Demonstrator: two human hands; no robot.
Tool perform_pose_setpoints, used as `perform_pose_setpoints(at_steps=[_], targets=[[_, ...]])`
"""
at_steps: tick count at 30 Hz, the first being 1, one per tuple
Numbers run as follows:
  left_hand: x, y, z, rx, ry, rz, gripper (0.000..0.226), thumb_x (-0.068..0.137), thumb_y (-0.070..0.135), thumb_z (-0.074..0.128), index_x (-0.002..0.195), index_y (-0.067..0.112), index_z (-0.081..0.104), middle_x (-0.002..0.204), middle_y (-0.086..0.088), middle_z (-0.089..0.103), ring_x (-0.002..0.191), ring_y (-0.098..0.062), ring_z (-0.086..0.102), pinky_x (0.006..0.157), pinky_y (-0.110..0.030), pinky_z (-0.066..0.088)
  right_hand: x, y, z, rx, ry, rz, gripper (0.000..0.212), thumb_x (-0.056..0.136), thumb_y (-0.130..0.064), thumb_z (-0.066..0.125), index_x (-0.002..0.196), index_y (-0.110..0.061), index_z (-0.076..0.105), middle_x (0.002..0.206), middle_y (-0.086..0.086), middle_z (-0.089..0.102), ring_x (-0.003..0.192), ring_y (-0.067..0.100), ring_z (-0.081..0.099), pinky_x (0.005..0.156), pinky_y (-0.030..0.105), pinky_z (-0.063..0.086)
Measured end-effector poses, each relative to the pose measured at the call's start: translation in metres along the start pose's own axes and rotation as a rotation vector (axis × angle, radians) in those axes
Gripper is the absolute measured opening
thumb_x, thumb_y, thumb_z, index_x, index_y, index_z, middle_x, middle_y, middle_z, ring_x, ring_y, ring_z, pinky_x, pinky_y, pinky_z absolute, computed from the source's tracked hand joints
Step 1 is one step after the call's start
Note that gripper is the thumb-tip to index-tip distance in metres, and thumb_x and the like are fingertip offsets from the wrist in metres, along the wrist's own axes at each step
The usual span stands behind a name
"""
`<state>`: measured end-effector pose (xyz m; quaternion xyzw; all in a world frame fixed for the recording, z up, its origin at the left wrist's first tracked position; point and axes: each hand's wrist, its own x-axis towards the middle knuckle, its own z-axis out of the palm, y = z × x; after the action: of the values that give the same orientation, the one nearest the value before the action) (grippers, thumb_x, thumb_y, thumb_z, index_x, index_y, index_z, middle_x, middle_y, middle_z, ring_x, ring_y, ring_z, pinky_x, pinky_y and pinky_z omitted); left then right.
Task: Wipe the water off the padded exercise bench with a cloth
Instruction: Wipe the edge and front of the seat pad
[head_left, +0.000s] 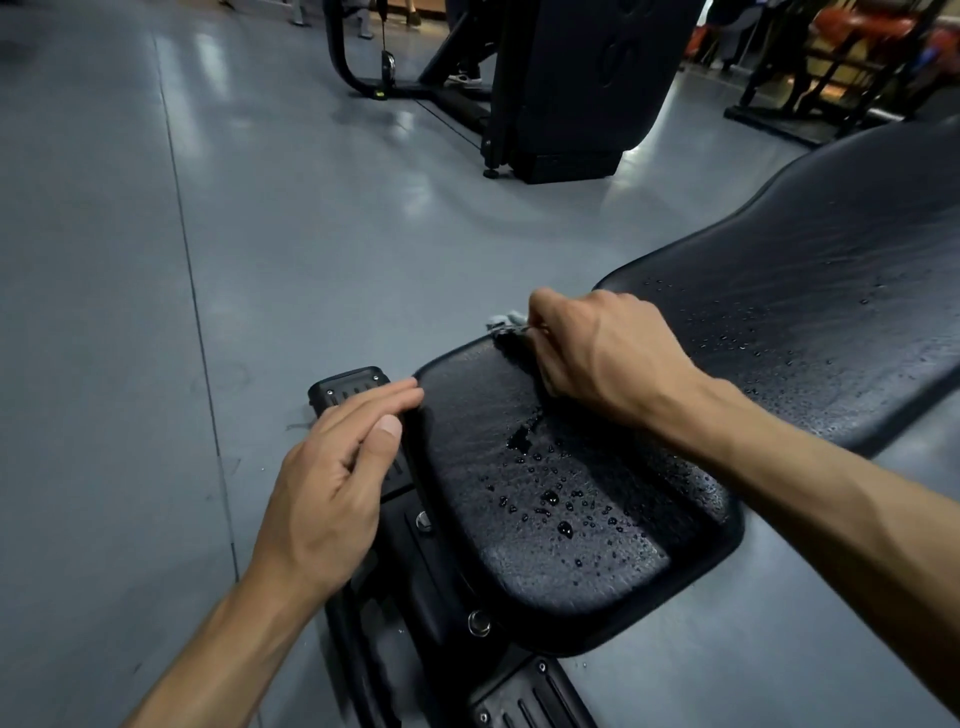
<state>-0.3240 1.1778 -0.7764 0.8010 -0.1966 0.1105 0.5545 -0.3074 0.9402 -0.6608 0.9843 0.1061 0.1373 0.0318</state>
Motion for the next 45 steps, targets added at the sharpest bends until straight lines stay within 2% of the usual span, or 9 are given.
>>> perform_pose_setpoints(at_steps=[7,14,21,28,31,34,41,43,45], targets=[[0.01,0.006,0.005,0.082,-0.013,0.073,0.039,0.103,0.038,0.04,0.127,0.031,0.07,0.133,0.026,0.063,0.134,-0.004,0.052,0.11,-0.013,0.033,-0.023,-0.043,0.013,0.078,-0.005,-0.283,0.027,0.099,-0.029,0.053,0.09,-0.025,0.028,0.069,-0.001,0.058,0.059,0.032,0.055,0.052,0.034,0.032],[0.015,0.009,0.014,0.076,-0.045,0.094,0.04,0.103,0.041,0.039,0.126,0.031,0.07,0.134,0.026,0.063,0.135,-0.008,0.052,0.114,-0.023,0.035,-0.003,0.024,-0.001,-0.007,-0.004,0.073,0.023,0.103,-0.04,0.043,0.101,-0.018,0.05,0.076,0.011,0.06,0.072,0.04,0.061,0.065,0.043,0.049],[0.024,0.007,0.019,0.076,-0.048,0.117,0.039,0.104,0.036,0.04,0.128,0.028,0.07,0.133,0.024,0.064,0.135,-0.01,0.052,0.114,-0.026,0.036,-0.021,-0.025,0.008,0.109,-0.088,-0.22,0.014,0.104,-0.034,0.043,0.096,-0.023,0.039,0.074,-0.005,0.053,0.06,0.028,0.046,0.059,0.04,0.047],[0.033,0.01,0.031,0.073,-0.026,0.119,0.038,0.104,0.037,0.041,0.123,0.026,0.072,0.13,0.022,0.065,0.133,-0.011,0.054,0.114,-0.025,0.036,-0.004,0.027,-0.001,0.016,-0.002,0.042,0.021,0.103,-0.04,0.045,0.102,-0.02,0.049,0.075,0.007,0.056,0.072,0.04,0.062,0.065,0.043,0.05],[0.041,0.014,0.033,0.099,0.001,0.134,0.032,0.105,0.029,0.043,0.118,0.03,0.072,0.123,0.024,0.067,0.125,-0.007,0.058,0.106,-0.017,0.037,-0.011,-0.001,0.007,0.099,-0.023,-0.034,0.016,0.103,-0.036,0.045,0.094,-0.026,0.036,0.083,0.006,0.064,0.074,0.037,0.059,0.061,0.037,0.038],[0.051,0.018,0.032,0.148,0.02,0.144,0.03,0.104,0.027,0.043,0.106,0.041,0.069,0.11,0.027,0.069,0.113,-0.004,0.061,0.097,-0.014,0.04,-0.022,-0.025,0.015,0.133,-0.035,-0.197,0.013,0.098,-0.026,0.053,0.094,-0.024,0.041,0.071,-0.001,0.056,0.062,0.032,0.052,0.053,0.036,0.034],[0.06,0.04,0.02,0.349,-0.124,0.145,0.033,0.102,0.045,0.043,0.098,0.036,0.074,0.107,0.024,0.071,0.109,-0.012,0.061,0.092,-0.012,0.037,-0.024,0.008,0.004,0.232,0.128,0.077,0.016,0.102,-0.037,0.046,0.094,-0.025,0.04,0.08,0.001,0.065,0.072,0.034,0.063,0.056,0.036,0.031],[0.065,0.063,0.022,0.251,-0.169,0.064,0.035,0.101,0.051,0.045,0.093,0.036,0.076,0.1,0.021,0.074,0.104,-0.009,0.064,0.088,-0.01,0.041,-0.03,-0.01,0.004,0.282,0.181,0.098,0.017,0.097,-0.035,0.056,0.089,-0.023,0.046,0.072,-0.001,0.065,0.063,0.029,0.064,0.049,0.032,0.029],[0.07,0.089,0.029,-0.093,-0.253,-0.169,0.041,0.095,0.059,0.056,0.081,0.028,0.079,0.092,0.011,0.078,0.089,-0.005,0.069,0.08,-0.014,0.048,-0.036,-0.022,0.002,0.333,0.315,0.156,0.021,0.087,-0.033,0.068,0.084,-0.021,0.051,0.062,-0.003,0.062,0.052,0.024,0.061,0.046,0.027,0.022]])
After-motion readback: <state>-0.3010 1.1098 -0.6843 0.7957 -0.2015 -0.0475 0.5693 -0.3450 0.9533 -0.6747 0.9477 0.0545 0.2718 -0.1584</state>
